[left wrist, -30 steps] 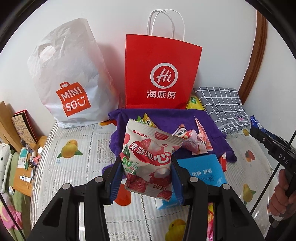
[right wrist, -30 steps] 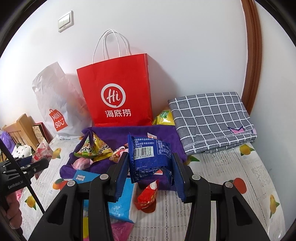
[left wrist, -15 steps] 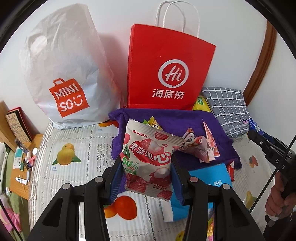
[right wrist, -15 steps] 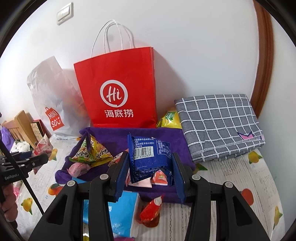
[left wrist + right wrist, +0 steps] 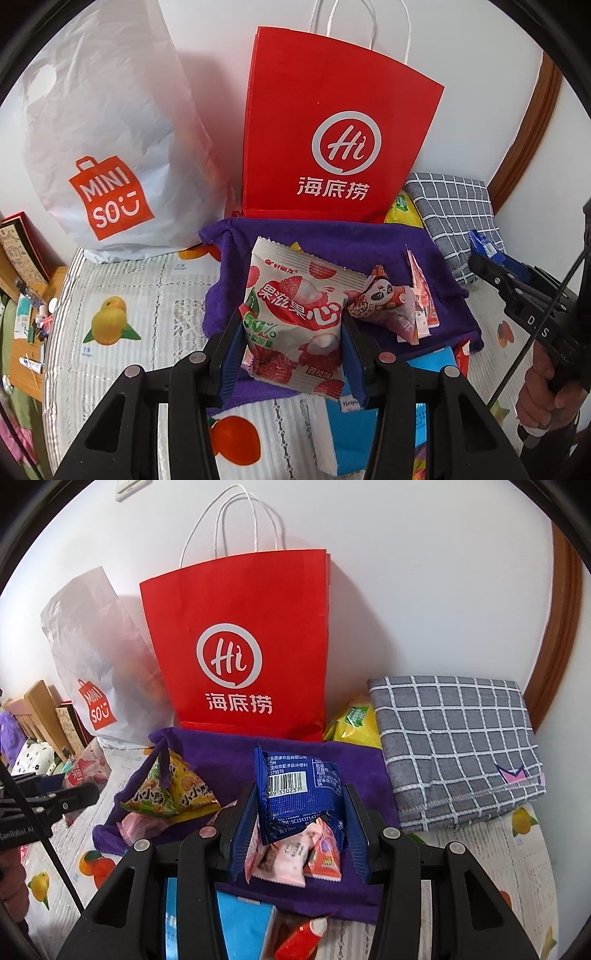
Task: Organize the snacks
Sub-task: 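Lower both packets onto the purple towel and open both tools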
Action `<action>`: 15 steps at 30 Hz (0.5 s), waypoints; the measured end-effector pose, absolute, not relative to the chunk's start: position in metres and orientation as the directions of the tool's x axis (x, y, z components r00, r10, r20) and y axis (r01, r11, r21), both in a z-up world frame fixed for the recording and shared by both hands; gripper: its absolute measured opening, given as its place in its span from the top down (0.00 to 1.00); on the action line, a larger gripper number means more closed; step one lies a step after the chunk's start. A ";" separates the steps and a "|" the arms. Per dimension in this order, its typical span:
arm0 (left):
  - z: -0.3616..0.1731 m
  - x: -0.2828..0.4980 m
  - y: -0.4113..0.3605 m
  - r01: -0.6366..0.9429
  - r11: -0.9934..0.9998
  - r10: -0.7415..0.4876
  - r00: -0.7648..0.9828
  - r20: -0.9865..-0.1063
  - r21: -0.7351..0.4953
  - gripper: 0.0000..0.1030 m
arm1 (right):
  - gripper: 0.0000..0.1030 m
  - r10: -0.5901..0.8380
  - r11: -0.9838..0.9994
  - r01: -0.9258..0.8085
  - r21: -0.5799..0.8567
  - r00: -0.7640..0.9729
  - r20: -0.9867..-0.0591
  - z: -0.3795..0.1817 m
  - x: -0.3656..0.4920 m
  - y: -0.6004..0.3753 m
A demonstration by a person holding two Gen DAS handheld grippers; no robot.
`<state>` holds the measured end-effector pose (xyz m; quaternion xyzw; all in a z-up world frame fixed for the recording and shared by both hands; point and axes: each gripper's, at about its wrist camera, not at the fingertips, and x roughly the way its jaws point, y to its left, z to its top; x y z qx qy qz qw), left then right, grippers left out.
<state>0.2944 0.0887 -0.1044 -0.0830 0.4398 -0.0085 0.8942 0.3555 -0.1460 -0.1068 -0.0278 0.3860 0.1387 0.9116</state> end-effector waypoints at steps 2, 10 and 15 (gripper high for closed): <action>-0.105 0.299 0.089 -0.062 0.985 -0.088 0.611 -0.787 -0.158 0.56 | 0.56 0.251 0.956 -0.285 0.073 0.661 -0.707 -0.104 0.360 -0.143; -0.112 0.312 0.084 -0.056 0.988 -0.083 0.599 -0.796 -0.145 0.56 | 0.56 0.254 0.958 -0.272 0.091 0.657 -0.710 -0.116 0.371 -0.140; -0.118 0.322 0.082 -0.047 0.985 -0.105 0.584 -0.805 -0.163 0.56 | 0.56 0.272 0.949 -0.300 0.096 0.627 -0.730 -0.125 0.376 -0.135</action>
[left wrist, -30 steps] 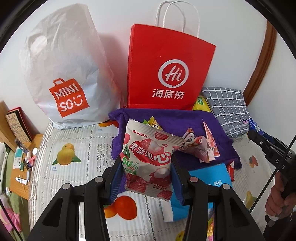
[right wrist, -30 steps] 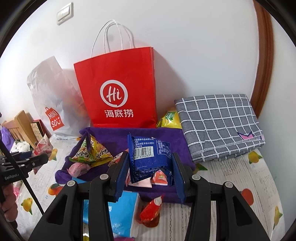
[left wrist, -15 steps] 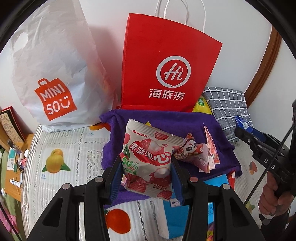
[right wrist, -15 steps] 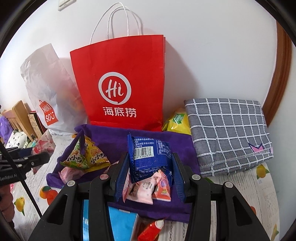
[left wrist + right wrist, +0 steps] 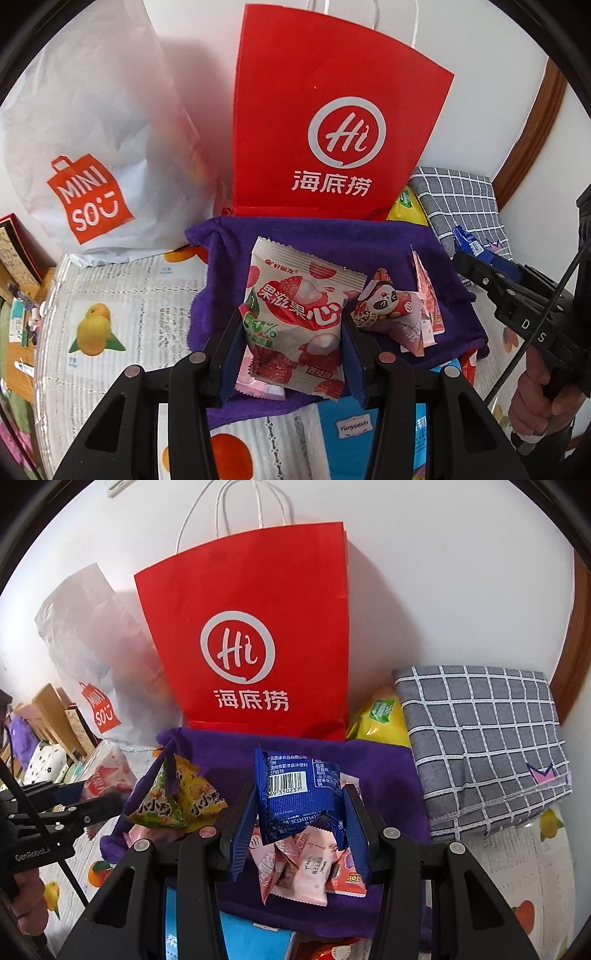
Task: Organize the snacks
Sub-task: 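Lower both packets onto the purple towel and open both tools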
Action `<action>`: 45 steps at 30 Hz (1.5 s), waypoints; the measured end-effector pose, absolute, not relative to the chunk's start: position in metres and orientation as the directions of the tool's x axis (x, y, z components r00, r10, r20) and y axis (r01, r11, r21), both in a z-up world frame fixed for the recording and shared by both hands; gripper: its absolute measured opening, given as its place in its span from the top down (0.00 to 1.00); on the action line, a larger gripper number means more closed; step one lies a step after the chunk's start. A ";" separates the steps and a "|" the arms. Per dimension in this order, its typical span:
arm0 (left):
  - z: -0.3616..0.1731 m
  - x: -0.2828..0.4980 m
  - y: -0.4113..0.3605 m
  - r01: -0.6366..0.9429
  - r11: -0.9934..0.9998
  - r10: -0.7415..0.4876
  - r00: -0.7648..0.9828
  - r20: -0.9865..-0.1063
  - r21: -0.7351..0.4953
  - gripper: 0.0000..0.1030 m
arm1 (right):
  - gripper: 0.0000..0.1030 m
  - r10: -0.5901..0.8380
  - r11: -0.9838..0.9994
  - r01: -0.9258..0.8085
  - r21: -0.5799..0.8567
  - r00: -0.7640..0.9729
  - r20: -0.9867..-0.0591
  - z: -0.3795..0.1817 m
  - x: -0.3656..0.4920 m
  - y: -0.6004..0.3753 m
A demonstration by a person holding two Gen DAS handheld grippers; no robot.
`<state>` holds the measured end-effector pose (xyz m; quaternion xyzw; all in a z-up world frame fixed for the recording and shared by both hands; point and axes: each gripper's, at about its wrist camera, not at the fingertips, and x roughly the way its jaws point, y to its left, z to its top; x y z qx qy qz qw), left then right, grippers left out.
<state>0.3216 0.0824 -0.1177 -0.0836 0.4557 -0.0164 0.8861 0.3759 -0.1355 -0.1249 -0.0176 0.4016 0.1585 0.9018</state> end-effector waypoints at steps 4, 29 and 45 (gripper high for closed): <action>-0.120 0.329 0.077 -0.026 0.987 -0.115 0.579 -0.808 -0.159 0.56 | 0.56 0.255 0.949 -0.306 0.072 0.618 -0.744 -0.132 0.380 -0.138; -0.151 0.357 0.060 0.025 0.990 -0.130 0.513 -0.848 -0.136 0.56 | 0.55 0.198 0.946 -0.323 0.024 0.518 -0.832 -0.173 0.403 -0.144; -0.143 0.355 0.064 0.031 0.980 -0.183 0.515 -0.837 -0.195 0.40 | 0.43 0.185 0.941 -0.339 0.005 0.500 -0.846 -0.169 0.396 -0.133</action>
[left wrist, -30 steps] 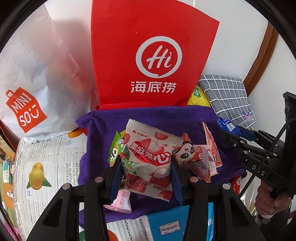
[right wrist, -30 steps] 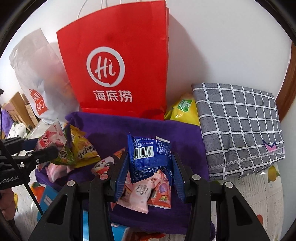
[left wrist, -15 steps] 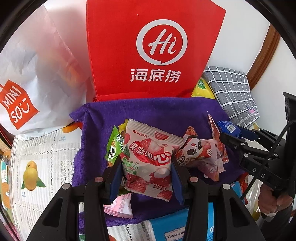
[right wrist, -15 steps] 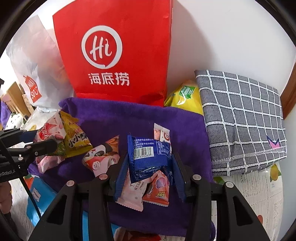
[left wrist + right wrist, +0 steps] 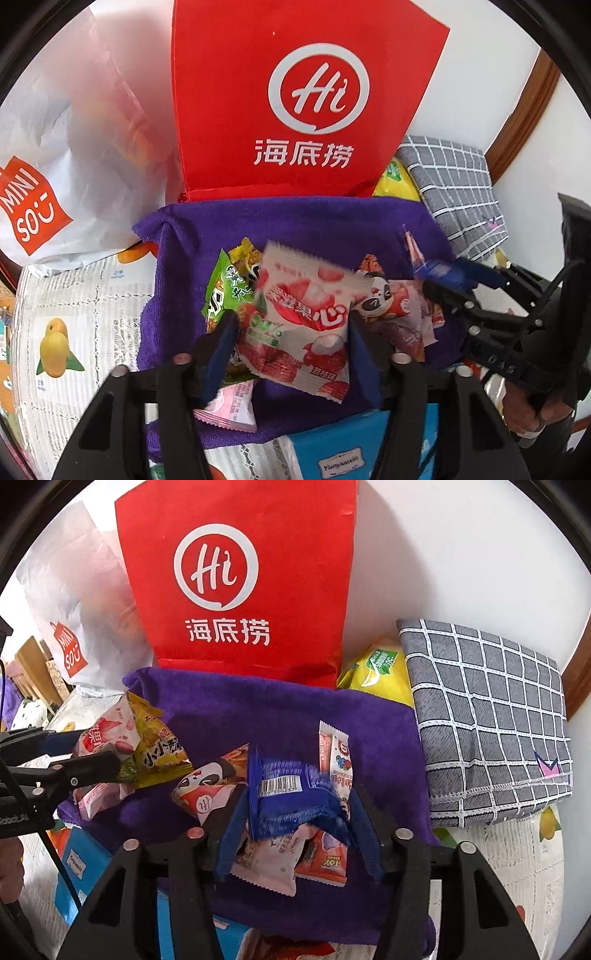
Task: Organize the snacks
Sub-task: 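Lower both packets onto the purple towel and open both tools, then withdraw both open tools from the towel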
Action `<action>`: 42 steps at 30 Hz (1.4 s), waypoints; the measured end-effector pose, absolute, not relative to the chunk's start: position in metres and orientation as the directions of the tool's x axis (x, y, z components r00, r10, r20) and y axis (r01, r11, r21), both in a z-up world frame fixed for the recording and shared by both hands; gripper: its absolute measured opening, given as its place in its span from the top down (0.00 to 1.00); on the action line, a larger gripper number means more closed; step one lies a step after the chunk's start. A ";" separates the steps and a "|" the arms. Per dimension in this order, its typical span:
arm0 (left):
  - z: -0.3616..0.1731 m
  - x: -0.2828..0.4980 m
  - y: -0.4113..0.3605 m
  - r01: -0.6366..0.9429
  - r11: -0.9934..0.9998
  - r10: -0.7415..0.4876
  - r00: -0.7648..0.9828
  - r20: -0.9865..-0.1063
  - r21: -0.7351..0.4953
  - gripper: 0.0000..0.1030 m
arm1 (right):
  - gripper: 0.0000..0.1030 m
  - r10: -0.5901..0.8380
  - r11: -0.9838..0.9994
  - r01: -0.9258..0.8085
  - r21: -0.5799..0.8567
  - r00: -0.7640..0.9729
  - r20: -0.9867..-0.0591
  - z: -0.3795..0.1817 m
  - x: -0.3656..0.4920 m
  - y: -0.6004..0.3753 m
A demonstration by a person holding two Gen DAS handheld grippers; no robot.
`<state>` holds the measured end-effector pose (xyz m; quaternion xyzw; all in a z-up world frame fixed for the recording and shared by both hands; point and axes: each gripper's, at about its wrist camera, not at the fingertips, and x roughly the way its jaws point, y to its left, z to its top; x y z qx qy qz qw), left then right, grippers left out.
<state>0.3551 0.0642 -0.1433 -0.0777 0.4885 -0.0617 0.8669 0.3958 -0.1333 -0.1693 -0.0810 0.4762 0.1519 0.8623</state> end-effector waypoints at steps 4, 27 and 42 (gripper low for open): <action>-0.131 0.351 0.067 0.020 0.979 -0.181 0.545 -0.818 -0.203 0.30 | 0.34 0.175 0.949 -0.315 0.004 0.517 -0.838 -0.159 0.391 -0.135; -0.074 0.269 0.068 0.020 0.971 -0.201 0.604 -0.771 -0.238 0.30 | 0.29 0.197 0.972 -0.224 0.073 0.605 -0.771 -0.088 0.293 -0.190; -0.076 0.200 0.063 0.008 0.978 -0.165 0.635 -0.754 -0.207 0.30 | 0.29 0.175 0.977 -0.206 0.053 0.635 -0.753 -0.095 0.233 -0.216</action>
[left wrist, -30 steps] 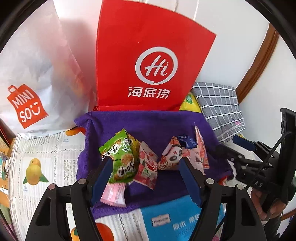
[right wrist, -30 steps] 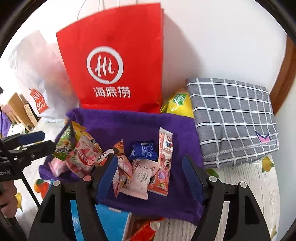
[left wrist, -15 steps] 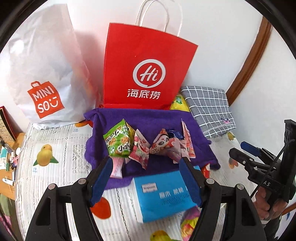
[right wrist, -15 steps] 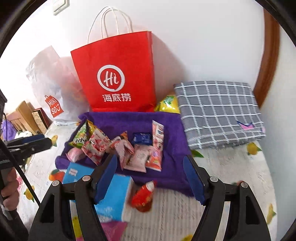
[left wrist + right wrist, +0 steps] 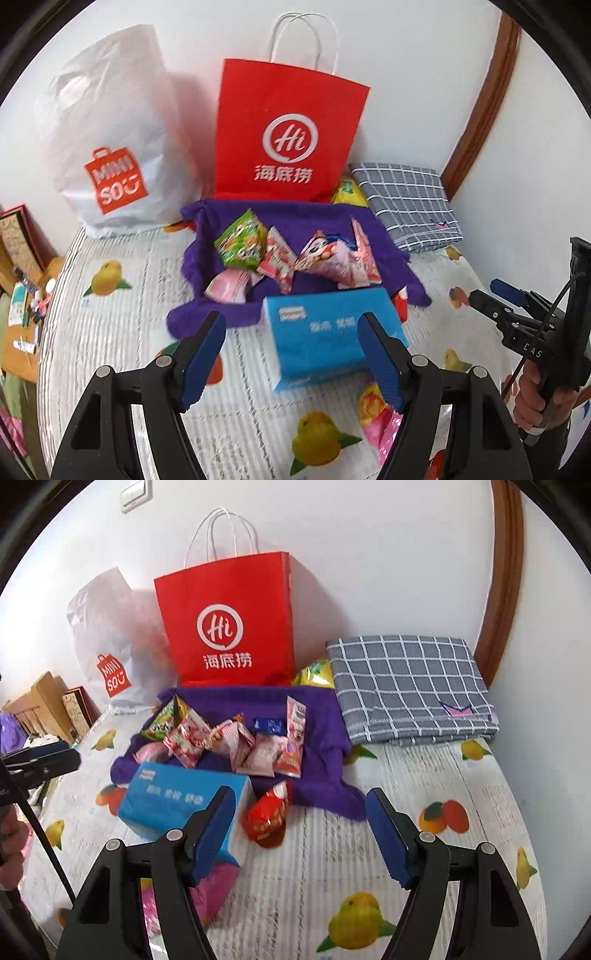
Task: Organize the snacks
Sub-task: 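Withdraw both open tools from the towel, then grasp the red-and-gold snack packet with the right tool and lift it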
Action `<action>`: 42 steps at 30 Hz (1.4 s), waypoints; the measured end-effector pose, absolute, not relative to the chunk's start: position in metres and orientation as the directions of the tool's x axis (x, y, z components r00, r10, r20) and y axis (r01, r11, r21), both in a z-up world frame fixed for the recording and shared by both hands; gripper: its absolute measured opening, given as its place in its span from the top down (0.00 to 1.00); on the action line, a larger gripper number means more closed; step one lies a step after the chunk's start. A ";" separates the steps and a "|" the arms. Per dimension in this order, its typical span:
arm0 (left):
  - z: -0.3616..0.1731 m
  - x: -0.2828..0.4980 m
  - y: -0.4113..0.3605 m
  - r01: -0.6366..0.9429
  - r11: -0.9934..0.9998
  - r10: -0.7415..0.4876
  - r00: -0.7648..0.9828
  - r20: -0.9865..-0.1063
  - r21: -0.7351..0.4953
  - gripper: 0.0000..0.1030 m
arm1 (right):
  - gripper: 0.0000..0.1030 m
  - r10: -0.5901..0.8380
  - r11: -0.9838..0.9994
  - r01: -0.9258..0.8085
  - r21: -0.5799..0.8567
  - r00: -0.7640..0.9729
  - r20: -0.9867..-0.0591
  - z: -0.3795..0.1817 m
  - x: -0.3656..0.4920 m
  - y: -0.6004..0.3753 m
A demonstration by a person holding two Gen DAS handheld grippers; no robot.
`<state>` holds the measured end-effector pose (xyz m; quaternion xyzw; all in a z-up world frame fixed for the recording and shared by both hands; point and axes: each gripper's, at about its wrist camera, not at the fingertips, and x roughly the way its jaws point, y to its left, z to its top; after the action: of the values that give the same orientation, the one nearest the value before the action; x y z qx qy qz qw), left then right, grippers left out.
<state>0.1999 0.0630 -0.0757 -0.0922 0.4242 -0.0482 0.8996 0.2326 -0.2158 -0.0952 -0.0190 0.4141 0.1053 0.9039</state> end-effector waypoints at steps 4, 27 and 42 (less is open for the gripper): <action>-0.089 0.190 0.077 -0.044 0.973 -0.152 0.620 -0.770 -0.228 0.30 | 0.29 0.164 0.981 -0.184 0.062 0.615 -0.771 -0.114 0.233 -0.224; -0.123 0.183 0.080 -0.088 0.969 -0.143 0.565 -0.813 -0.232 0.30 | 0.56 0.365 0.931 -0.157 0.330 0.406 -0.838 -0.196 0.306 -0.205; -0.129 0.179 0.079 -0.097 0.956 -0.179 0.550 -0.816 -0.276 0.30 | 0.43 0.228 0.973 -0.117 0.198 0.390 -0.892 -0.209 0.286 -0.232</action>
<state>0.1791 0.0788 -0.1292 -0.1459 0.4736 -0.0235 0.8682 0.2863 -0.2322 -0.2095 0.0511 0.5423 0.1039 0.8321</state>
